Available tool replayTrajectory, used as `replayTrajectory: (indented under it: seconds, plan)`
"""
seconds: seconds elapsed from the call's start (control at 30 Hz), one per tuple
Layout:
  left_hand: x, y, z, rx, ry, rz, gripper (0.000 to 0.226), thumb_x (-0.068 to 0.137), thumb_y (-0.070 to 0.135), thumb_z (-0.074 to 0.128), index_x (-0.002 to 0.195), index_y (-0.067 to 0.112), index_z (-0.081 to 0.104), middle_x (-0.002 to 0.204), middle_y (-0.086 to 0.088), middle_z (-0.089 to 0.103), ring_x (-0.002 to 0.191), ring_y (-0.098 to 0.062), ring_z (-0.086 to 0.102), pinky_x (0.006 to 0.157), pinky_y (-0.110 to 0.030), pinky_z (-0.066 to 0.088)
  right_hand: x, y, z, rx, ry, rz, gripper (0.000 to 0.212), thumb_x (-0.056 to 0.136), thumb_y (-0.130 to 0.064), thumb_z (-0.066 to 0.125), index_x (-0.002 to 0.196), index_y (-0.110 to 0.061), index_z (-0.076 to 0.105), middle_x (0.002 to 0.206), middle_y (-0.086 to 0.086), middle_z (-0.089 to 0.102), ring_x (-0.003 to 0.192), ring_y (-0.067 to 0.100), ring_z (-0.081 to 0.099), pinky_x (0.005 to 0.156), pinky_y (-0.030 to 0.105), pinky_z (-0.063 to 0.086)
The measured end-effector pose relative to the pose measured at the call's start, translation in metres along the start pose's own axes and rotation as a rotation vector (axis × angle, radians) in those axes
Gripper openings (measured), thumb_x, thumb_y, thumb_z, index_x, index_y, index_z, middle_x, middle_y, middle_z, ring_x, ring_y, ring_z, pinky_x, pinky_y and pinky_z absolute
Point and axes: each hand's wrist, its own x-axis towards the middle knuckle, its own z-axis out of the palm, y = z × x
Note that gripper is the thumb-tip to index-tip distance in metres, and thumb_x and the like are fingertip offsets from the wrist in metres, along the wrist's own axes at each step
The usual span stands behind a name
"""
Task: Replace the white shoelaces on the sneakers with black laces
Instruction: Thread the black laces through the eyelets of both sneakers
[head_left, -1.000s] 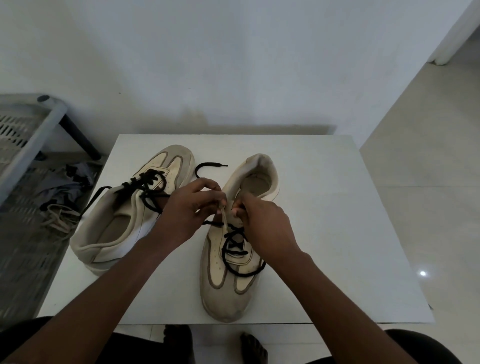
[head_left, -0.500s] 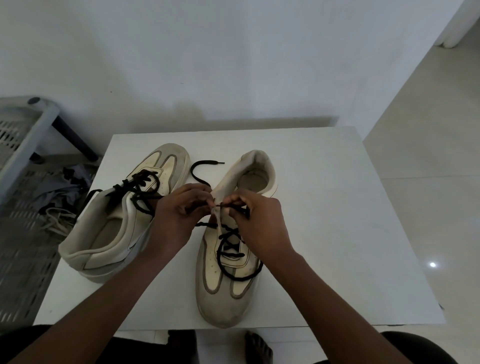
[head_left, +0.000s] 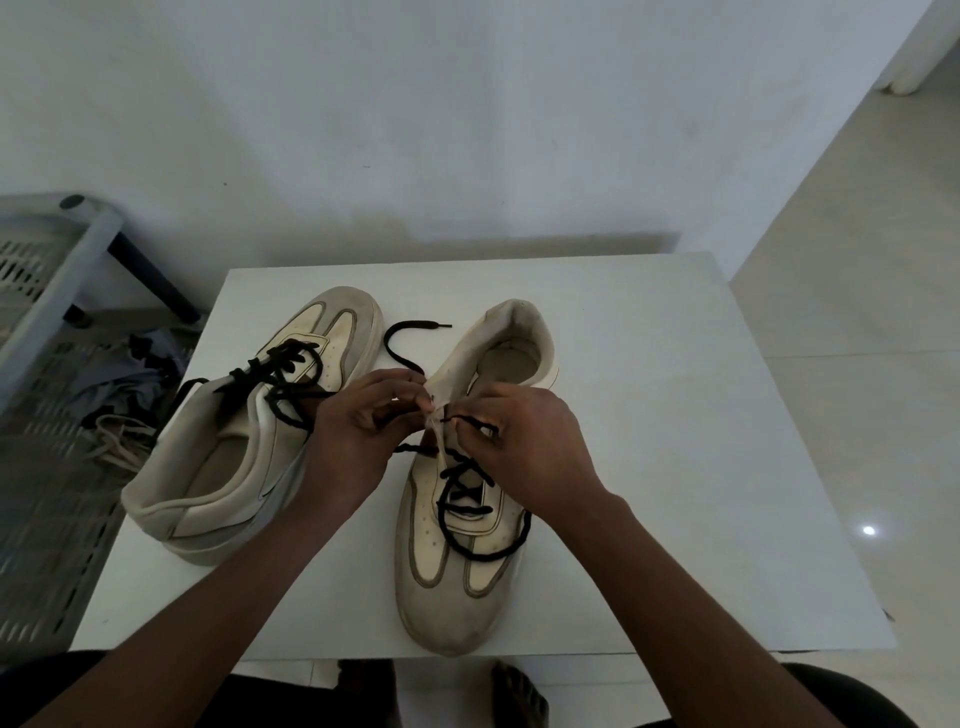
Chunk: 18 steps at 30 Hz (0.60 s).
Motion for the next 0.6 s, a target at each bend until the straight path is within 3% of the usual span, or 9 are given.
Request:
replayTrajectory:
  seconds: [0.17,0.27,0.33,0.43,0.5,0.6]
  plan:
    - [-0.001,0.003,0.001,-0.014,0.001,-0.023,0.007,0.072,0.018,0.074,0.079,0.020,0.073,0.098,-0.007,0.064,0.092,-0.030,0.065,0.083,-0.036,0.055,0.001,0.000,0.003,0.047,0.035,-0.005,0.024,0.087,-0.030,0.056,0.098,-0.024,0.076,0.078,-0.007,0.068,0.065,0.011,0.057,0.054,0.029,0.047]
    - [-0.001,0.006,0.000,-0.015,-0.006,-0.039,0.014,0.072,0.004,0.078,0.082,0.014,0.073,0.100,-0.006,0.065,0.093,-0.028,0.067,0.079,-0.033,0.056,0.001,-0.001,0.006,0.018,0.039,-0.013,0.021,0.086,-0.027,0.059,0.098,-0.024,0.077,0.076,-0.007,0.068,0.065,0.011,0.057,0.053,0.024,0.041]
    - [-0.002,0.010,0.001,0.000,-0.036,-0.053,0.024,0.074,-0.013,0.069,0.089,0.006,0.071,0.105,-0.009,0.065,0.097,-0.026,0.068,0.076,-0.031,0.057,0.001,-0.002,0.007,-0.011,0.056,-0.023,0.021,0.086,-0.026,0.059,0.097,-0.025,0.077,0.074,-0.006,0.067,0.063,0.013,0.057,0.052,0.022,0.036]
    - [-0.005,0.015,0.004,0.008,-0.045,-0.140,0.039,0.077,-0.023,0.062,0.097,0.011,0.064,0.107,-0.010,0.066,0.099,-0.020,0.069,0.074,-0.033,0.059,-0.001,-0.004,0.008,-0.026,0.047,-0.012,0.019,0.087,-0.024,0.061,0.099,-0.025,0.076,0.078,-0.005,0.069,0.067,0.017,0.060,0.054,0.028,0.045]
    - [-0.006,0.013,0.004,0.071,0.009,-0.195,0.039,0.076,-0.016,0.067,0.090,0.020,0.064,0.100,-0.004,0.070,0.096,-0.016,0.070,0.075,-0.039,0.059,-0.001,-0.004,0.007,-0.043,0.017,0.011,0.018,0.087,-0.023,0.062,0.099,-0.025,0.075,0.083,-0.004,0.070,0.072,0.020,0.062,0.058,0.032,0.049]
    - [-0.008,0.011,0.003,0.156,0.020,-0.113,0.033,0.074,-0.008,0.073,0.078,0.024,0.069,0.090,0.000,0.072,0.091,-0.020,0.071,0.074,-0.046,0.059,0.000,-0.003,0.005,-0.066,-0.027,0.021,0.020,0.088,-0.022,0.061,0.102,-0.024,0.075,0.086,-0.001,0.070,0.076,0.023,0.062,0.061,0.034,0.050]
